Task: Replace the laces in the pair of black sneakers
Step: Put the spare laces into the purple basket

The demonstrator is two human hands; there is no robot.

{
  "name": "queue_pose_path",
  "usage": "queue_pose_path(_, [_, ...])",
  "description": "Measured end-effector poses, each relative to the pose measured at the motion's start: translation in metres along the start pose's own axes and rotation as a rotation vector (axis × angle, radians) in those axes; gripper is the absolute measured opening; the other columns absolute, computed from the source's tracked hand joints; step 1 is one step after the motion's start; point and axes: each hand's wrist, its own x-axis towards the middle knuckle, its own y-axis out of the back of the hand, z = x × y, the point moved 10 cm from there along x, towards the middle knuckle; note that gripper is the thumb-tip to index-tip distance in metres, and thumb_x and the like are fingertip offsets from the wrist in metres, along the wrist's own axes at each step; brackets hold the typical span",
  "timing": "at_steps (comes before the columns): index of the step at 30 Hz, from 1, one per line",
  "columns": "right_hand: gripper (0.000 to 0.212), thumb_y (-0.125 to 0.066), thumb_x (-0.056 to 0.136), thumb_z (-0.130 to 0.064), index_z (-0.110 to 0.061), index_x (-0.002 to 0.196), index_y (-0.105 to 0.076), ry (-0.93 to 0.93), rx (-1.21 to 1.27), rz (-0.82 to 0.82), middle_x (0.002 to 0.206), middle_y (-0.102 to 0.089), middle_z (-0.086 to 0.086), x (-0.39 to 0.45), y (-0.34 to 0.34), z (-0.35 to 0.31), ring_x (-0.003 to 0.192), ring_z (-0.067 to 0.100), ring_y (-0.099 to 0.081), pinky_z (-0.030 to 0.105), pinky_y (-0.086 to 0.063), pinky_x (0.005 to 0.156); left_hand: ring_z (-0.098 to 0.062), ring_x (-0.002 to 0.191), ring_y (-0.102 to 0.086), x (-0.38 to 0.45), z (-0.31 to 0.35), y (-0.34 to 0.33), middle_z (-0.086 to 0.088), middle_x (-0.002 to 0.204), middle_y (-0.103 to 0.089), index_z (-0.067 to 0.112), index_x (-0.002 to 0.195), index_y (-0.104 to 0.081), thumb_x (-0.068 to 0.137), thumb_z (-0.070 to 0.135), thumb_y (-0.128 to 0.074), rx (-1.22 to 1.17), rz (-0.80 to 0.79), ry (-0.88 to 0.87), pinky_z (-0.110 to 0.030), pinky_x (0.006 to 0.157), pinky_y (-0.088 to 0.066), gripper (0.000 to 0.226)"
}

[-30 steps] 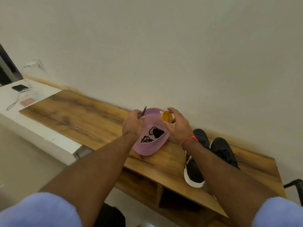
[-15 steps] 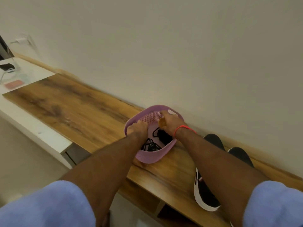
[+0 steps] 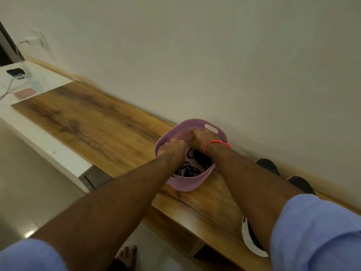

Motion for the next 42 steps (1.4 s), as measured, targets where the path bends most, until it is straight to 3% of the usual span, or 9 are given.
queue_pose_path(5, [0.053, -0.065, 0.086, -0.022, -0.022, 0.137, -0.051, -0.034, 0.093, 0.016, 0.132, -0.060, 0.012, -0.017, 0.011, 0.004, 0.117, 0.033, -0.057, 0.042, -0.048, 0.100, -0.028, 0.096, -0.068, -0.016, 0.004, 0.036, -0.006, 0.110, -0.067, 0.015, 0.117, -0.066, 0.097, 0.018, -0.061, -0.085, 0.231, -0.114, -0.045, 0.078, -0.060, 0.021])
queue_pose_path(12, [0.034, -0.045, 0.100, -0.022, -0.012, 0.130, -0.057, 0.130, 0.348, 0.626, 0.127, -0.059, 0.009, -0.129, 0.073, 0.013, 0.114, 0.025, -0.055, 0.043, -0.045, 0.101, -0.019, 0.128, -0.043, -0.082, -0.016, 0.059, 0.005, 0.139, -0.056, 0.029, 0.133, -0.059, 0.101, 0.017, -0.047, -0.338, 0.616, -0.189, -0.038, 0.097, -0.029, 0.036])
queue_pose_path(18, [0.016, -0.055, 0.099, -0.013, -0.006, 0.111, -0.063, 0.293, 0.515, 0.829, 0.102, -0.062, 0.007, -0.260, 0.037, -0.018, 0.090, 0.014, -0.055, 0.020, -0.042, 0.080, -0.022, 0.131, -0.040, -0.161, 0.010, 0.024, 0.002, 0.140, -0.050, 0.027, 0.128, -0.059, 0.104, 0.036, -0.040, -0.446, 0.660, -0.299, -0.041, 0.099, -0.030, 0.032])
queue_pose_path(22, [0.012, -0.057, 0.096, -0.008, -0.003, 0.105, -0.064, 0.420, 0.525, 0.716, 0.093, -0.064, 0.010, -0.302, -0.034, -0.045, 0.080, 0.019, -0.057, 0.026, -0.045, 0.073, -0.026, 0.127, -0.043, -0.189, 0.012, -0.008, -0.008, 0.139, -0.046, 0.020, 0.130, -0.055, 0.105, 0.037, -0.046, -0.314, 0.691, -0.282, -0.043, 0.098, -0.034, 0.032])
queue_pose_path(28, [0.021, -0.050, 0.100, -0.025, -0.011, 0.111, -0.062, 0.340, 0.492, 0.212, 0.100, -0.066, 0.005, -0.282, -0.190, -0.049, 0.084, 0.021, -0.064, 0.038, -0.053, 0.067, -0.024, 0.113, -0.043, -0.207, 0.010, -0.041, -0.007, 0.126, -0.050, 0.020, 0.115, -0.055, 0.101, 0.031, -0.052, -0.294, 0.703, -0.269, -0.041, 0.092, -0.032, 0.019])
queue_pose_path(31, [0.021, -0.051, 0.099, -0.025, -0.013, 0.111, -0.063, 0.229, 0.494, 0.027, 0.103, -0.067, 0.008, -0.271, -0.250, -0.035, 0.087, 0.025, -0.065, 0.034, -0.050, 0.069, -0.013, 0.100, -0.040, -0.227, -0.005, -0.085, 0.001, 0.108, -0.050, 0.023, 0.106, -0.053, 0.100, 0.032, -0.051, -0.496, 0.611, -0.030, -0.034, 0.085, -0.031, 0.011])
queue_pose_path(33, [0.029, -0.046, 0.100, -0.032, -0.016, 0.118, -0.061, 0.142, 0.478, -0.078, 0.113, -0.066, 0.008, -0.267, -0.286, -0.024, 0.096, 0.028, -0.064, 0.040, -0.053, 0.078, -0.009, 0.098, -0.042, -0.238, -0.017, -0.134, 0.007, 0.103, -0.050, 0.029, 0.103, -0.049, 0.099, 0.029, -0.051, -0.596, 0.472, 0.156, -0.031, 0.087, -0.034, 0.005])
queue_pose_path(38, [0.027, -0.049, 0.101, -0.027, -0.017, 0.125, -0.057, 0.014, 0.412, -0.180, 0.125, -0.061, 0.007, -0.258, -0.356, -0.008, 0.108, 0.026, -0.060, 0.036, -0.050, 0.084, -0.021, 0.124, -0.049, -0.247, -0.055, -0.279, -0.001, 0.131, -0.056, 0.024, 0.132, -0.052, 0.099, 0.024, -0.057, -0.557, 0.016, 0.551, -0.035, 0.105, -0.038, 0.034])
queue_pose_path(42, [0.044, -0.056, 0.098, -0.025, -0.022, 0.139, -0.041, -0.019, 0.368, -0.353, 0.143, -0.044, 0.006, -0.249, -0.421, -0.013, 0.123, 0.027, -0.053, 0.041, -0.051, 0.089, -0.030, 0.141, -0.042, -0.256, -0.072, -0.340, -0.009, 0.149, -0.047, 0.023, 0.148, -0.038, 0.098, 0.013, -0.064, -0.684, -0.049, 0.732, -0.039, 0.117, -0.033, 0.058])
